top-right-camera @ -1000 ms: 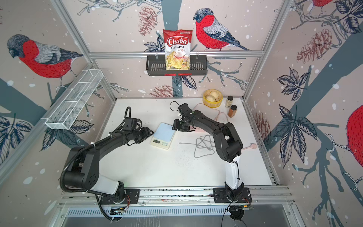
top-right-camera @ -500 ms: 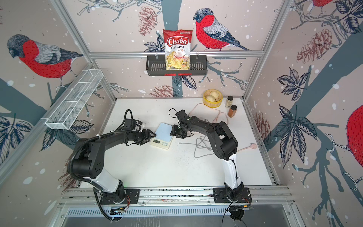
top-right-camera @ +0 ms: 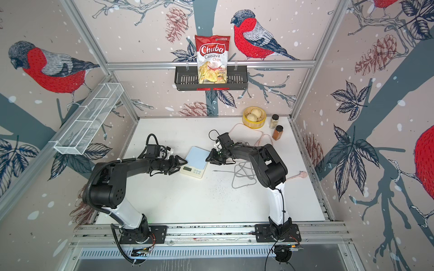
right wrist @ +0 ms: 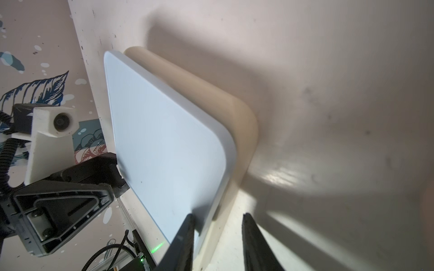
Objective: Charge the electronic scale
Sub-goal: Pick up the electronic scale at the center of the board, then pick up the charging cable from the center of the board.
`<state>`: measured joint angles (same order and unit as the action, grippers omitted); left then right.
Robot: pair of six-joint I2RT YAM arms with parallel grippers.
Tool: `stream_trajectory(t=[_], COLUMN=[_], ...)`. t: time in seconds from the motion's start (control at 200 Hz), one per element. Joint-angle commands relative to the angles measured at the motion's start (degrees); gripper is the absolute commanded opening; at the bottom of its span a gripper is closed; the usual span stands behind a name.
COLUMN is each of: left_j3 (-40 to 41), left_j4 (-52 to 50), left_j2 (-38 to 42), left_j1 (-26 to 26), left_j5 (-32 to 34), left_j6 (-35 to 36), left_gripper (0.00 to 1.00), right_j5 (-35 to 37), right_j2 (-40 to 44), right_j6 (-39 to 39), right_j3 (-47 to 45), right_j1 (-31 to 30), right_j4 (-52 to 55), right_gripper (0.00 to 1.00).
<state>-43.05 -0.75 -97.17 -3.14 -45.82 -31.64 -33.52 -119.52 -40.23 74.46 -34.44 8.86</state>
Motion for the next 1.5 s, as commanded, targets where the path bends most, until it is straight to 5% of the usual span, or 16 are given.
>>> stream_trajectory(t=[0.0,0.535,0.74,0.986,1.131,1.261,1.496], left_j3=[0.4,-5.1,-5.4,-8.1,-10.7,-12.0,-11.8], left_j4=[3.5,7.2,7.9,-0.8,-8.9,-14.8,-23.3], left_j2=[-1.1,-6.7,-5.5,-1.7,1.1,4.9,10.9], left_j1=[0.1,-5.3,-5.6,-5.4,-3.9,-1.0,3.2], left_j5=[-4.2,-10.8,-10.5,-8.1,-6.9,-6.1,-4.1], left_j6=[-0.9,-3.0,-5.0,-0.7,3.8,7.5,13.7], left_gripper=[0.72,0.6,0.43,0.24,0.22,0.21,0.21], right_j5=[6.1,3.6,3.3,7.2,11.8,24.7,39.8], right_j2=[-1.0,-1.1,-0.4,6.9,15.5,22.1,20.8], right_j6=[1.2,1.5,1.3,5.3,12.9,27.2,43.3], right_j3=[-2.7,-4.3,-4.3,-2.5,-2.4,-5.8,-10.4], right_j1=[1.1,2.6,2.6,2.7,2.0,-2.7,-13.6], right_j4=[6.4,4.6,4.4,4.5,4.8,7.1,11.5], right_gripper=[0.35,0.35,0.36,0.51,0.53,0.53,0.46])
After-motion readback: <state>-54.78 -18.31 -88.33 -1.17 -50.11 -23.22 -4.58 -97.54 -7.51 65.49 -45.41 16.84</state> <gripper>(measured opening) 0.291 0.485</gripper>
